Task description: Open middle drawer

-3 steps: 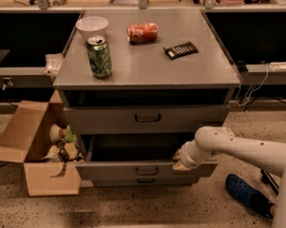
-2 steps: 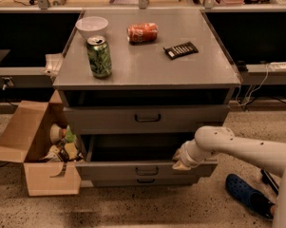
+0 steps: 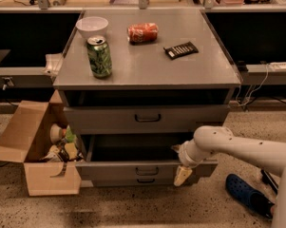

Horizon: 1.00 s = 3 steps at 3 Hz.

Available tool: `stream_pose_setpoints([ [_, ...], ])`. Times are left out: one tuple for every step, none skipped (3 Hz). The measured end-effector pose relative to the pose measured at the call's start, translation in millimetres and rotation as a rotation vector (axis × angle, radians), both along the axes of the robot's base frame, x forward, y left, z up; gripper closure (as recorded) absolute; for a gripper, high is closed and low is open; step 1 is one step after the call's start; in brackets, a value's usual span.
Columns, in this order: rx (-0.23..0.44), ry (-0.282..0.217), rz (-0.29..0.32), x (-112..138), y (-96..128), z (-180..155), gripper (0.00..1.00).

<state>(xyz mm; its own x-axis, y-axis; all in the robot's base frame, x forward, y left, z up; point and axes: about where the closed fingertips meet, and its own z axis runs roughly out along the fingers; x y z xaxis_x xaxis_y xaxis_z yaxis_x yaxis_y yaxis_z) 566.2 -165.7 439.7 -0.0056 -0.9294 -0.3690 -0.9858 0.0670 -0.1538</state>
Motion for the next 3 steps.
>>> stream_pose_setpoints([
  [0.000, 0.000, 0.000, 0, 0, 0, 0.00],
  [0.019, 0.025, 0.015, -3, 2, -8, 0.00],
  [-0.006, 0.074, 0.072, -20, 6, -32, 0.03],
])
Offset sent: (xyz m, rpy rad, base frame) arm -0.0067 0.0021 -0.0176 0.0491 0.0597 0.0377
